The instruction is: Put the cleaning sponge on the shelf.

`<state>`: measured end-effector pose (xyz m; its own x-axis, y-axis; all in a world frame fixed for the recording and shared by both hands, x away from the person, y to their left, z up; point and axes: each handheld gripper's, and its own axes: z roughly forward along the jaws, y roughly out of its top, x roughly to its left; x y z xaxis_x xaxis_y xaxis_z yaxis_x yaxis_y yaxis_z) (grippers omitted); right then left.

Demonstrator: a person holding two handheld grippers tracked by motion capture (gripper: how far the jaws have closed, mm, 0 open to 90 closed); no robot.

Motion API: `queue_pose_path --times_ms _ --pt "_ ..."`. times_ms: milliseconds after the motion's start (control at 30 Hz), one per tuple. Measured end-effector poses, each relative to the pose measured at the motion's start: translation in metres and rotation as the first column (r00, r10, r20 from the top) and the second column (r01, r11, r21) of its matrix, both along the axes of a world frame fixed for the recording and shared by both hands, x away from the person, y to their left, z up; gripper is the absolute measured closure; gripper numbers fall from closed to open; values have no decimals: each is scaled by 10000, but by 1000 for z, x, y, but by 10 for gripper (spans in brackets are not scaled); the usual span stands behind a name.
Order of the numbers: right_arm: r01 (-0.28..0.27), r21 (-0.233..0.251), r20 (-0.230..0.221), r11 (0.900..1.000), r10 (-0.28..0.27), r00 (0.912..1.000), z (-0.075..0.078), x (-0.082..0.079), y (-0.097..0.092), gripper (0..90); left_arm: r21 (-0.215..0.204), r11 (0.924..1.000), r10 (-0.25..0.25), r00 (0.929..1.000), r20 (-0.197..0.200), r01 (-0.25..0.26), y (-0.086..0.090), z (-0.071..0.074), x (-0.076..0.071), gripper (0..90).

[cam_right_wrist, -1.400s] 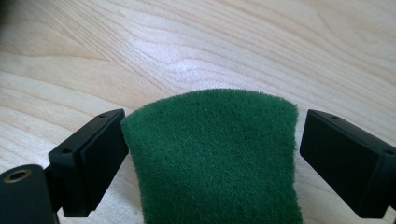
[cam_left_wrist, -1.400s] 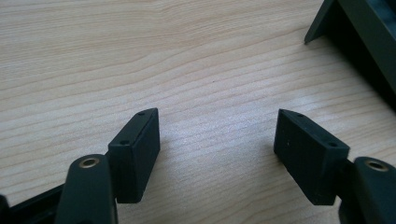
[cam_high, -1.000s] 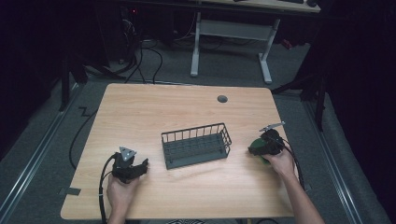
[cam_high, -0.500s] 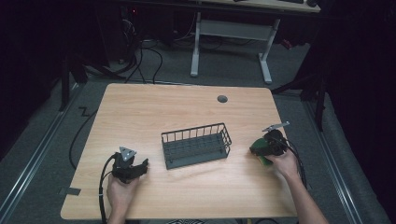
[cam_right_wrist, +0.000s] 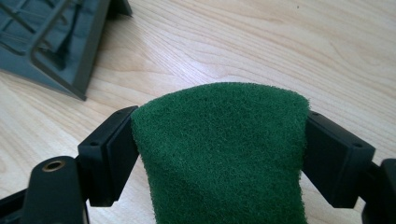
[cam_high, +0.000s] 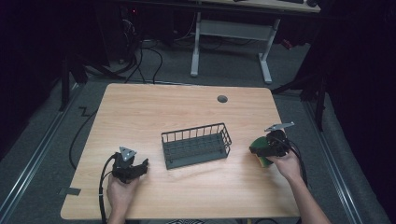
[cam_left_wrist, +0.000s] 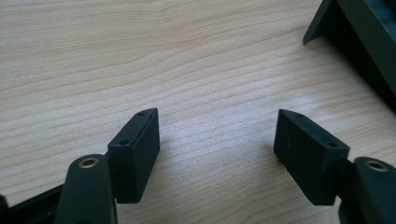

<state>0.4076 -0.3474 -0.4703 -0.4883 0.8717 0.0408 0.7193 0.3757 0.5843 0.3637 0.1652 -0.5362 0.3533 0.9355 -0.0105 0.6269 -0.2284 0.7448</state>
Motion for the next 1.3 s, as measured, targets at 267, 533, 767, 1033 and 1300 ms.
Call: queue_pose_path --times_ms 267,533,767,1033,1300 --pt "-132 350 119 9993 128 9998 12 -9 2 196 4 10000 -11 10000 4 11 0 0 0 318" --pt "-260 468 484 9986 238 9985 31 -18 10 196 13 10000 -22 10000 1 22 0 0 0 319" --pt "-394 581 631 9975 358 9974 49 -21 24 197 11 10000 -61 10000 11 61 0 0 0 322" --pt "-709 648 873 9954 651 9941 67 -22 43 197 13 10000 -59 10000 11 59 0 0 0 322" --pt "-1032 755 955 9918 958 9908 81 -16 69 196 17 10000 -37 10000 20 37 0 0 0 322"
